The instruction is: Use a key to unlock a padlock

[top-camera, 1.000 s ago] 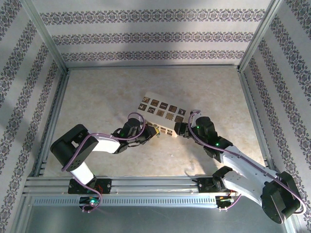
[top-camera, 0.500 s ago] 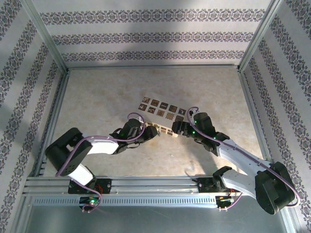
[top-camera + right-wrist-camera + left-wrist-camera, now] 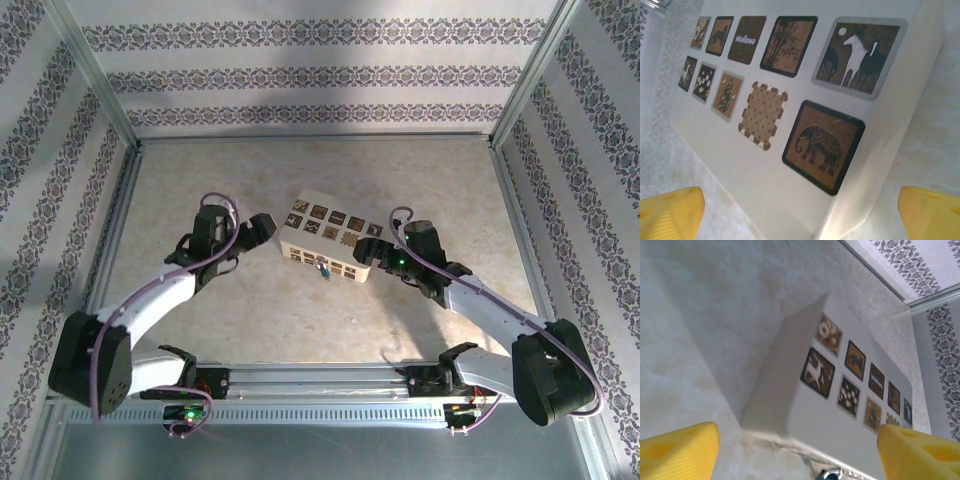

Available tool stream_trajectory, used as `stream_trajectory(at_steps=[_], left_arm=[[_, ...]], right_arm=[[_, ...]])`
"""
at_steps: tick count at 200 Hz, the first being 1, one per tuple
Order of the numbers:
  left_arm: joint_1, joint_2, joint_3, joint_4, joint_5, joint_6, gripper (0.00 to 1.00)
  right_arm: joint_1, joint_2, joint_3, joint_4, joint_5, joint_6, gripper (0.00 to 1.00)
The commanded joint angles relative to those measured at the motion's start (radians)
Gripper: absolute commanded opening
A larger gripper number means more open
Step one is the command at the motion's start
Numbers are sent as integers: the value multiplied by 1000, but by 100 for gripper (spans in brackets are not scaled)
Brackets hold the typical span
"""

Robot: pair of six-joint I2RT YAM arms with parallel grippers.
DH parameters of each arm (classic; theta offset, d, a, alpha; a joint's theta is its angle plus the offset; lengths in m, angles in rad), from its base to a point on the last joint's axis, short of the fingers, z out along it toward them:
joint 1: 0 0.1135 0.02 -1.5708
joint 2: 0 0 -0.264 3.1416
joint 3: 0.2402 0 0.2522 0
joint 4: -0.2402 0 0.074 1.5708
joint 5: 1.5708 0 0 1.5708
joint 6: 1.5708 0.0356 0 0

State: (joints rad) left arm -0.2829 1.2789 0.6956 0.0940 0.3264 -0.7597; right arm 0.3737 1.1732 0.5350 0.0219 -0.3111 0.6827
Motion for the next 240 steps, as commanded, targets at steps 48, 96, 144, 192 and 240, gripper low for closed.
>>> stream_trajectory(at_steps=[48,96,144,192,240], left_arm=[[19,425,274,46,410,133,77],[-30,387,237,54,418,124,75],[-85,248,28,148,350,6,75],[-90,109,-11,35,222,37,77],[-53,-31,39,-110,161,93,79]], right_arm=[[-22,150,118,45,-69,-22,98],[-28,266,238,42,-140,-113,97],[-33,431,395,52,-181,-224,97],[-87,395,384,38,-89,-280,98],[-161,98,159,16,-115,-278,97]])
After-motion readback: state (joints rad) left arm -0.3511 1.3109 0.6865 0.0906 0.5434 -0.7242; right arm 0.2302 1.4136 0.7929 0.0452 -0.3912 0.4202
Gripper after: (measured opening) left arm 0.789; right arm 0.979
